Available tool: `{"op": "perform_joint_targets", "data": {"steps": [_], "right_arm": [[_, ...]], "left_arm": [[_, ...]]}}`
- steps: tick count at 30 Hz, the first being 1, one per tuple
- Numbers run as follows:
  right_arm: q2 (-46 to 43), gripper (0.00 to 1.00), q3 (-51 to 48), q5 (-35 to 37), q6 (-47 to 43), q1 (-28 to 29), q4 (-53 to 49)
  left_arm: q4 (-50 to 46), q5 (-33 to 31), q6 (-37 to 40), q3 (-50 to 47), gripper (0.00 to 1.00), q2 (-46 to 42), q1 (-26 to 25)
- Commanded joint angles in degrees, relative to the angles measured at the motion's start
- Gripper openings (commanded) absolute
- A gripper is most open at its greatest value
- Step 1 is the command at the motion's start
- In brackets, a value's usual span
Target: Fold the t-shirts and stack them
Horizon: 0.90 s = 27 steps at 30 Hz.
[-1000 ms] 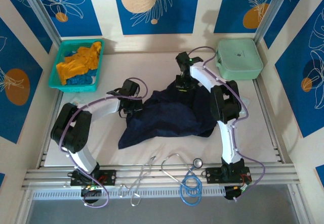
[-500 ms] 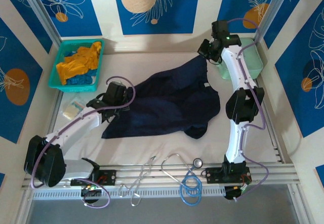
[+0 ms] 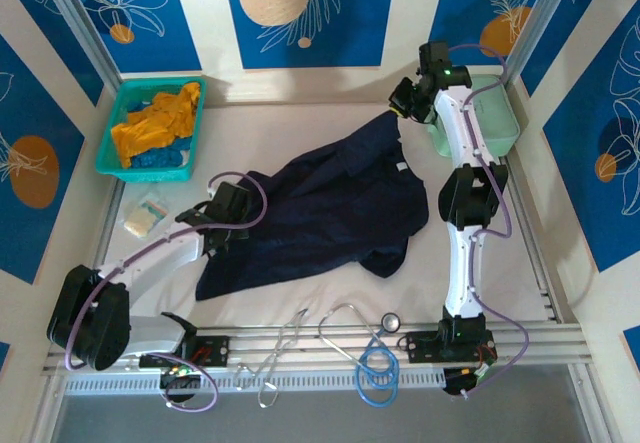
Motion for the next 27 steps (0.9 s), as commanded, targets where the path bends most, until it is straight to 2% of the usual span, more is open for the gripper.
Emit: {"op": "perform_joint_targets", "data": {"steps": [1, 4, 8, 13, 18, 23, 27], "right_arm": [[-2.67, 0.00, 1.71, -4.09, -0.76, 0.75, 0.10], [-4.94, 0.00, 4.18, -6.94, -1.49, 1.31, 0.25], [-6.22, 0.00, 11.16, -14.27, -1.52, 1.31, -0.60], [-10.32, 0.00, 13.80, -24.01, -1.13, 1.19, -0.92], [-20.70, 0.00, 5.88, -26.95, -3.76, 2.38, -0.21], [-33.50, 0.00, -6.51, -31.13, -4.15, 3.12, 5.25], [-39.67, 0.00, -10.83, -33.88, -5.81, 4.82, 4.74]], "left_arm": [[0.20, -0.40, -0.26, 0.12, 0.00, -0.57, -0.07], [1.77, 1.23, -0.42, 0.99, 0.00, 0.31, -0.45], [4.59, 2.44, -0.95, 3.58, 0.00, 3.74, -0.68], [8.69, 0.79, -0.06, 10.30, 0.00, 13.02, -0.60], [11.02, 0.85, 2.35, 23.34, 0.00, 26.46, -0.20], [10.70, 1.12, 2.64, 40.62, 0.00, 41.75, 1.47], [8.40, 3.02, 0.91, 55.62, 0.00, 51.56, 3.45]]}}
